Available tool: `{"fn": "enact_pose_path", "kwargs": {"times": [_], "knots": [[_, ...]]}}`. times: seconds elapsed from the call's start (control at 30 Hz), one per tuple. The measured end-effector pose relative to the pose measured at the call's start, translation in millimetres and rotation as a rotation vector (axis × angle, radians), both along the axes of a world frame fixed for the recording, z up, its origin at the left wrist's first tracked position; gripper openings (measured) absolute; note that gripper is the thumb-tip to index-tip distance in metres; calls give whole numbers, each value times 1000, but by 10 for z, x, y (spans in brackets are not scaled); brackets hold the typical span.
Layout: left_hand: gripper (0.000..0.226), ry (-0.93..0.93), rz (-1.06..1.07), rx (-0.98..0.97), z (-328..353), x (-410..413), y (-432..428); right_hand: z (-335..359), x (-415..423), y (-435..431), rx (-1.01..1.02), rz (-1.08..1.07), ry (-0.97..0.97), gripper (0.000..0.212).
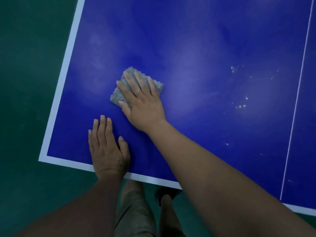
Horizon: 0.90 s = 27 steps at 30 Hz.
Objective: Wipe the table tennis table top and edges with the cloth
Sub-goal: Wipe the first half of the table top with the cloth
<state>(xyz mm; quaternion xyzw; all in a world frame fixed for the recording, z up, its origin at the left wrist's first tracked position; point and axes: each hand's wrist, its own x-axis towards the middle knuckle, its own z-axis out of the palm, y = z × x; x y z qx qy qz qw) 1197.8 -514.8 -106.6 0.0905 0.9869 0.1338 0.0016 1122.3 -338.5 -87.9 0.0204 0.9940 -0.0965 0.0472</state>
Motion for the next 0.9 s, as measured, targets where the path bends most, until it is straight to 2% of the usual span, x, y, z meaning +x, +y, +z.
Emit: {"fn": "enact_pose_path", "kwargs": {"times": [0.1,0.33,0.5,0.57,0.77,0.9], "knots": [[69,4,3,4,0,5,-3,-21,-100,497,9,-110,-12,63],[69,-14,3,5,16,11,-4,55,258,2194,89,-717,-48,65],[70,-15,8,-2,24,13,7,61,359,2198,61,-947,-69,66],[70,-21,8,-12,34,15,11,70,242,1864,78,-891,-67,65],[70,-10,4,-22,26,17,15,18,158,546,48,-435,-33,66],[70,-2,11,0,30,19,23,-2,498,697,31,-224,52,60]]}}
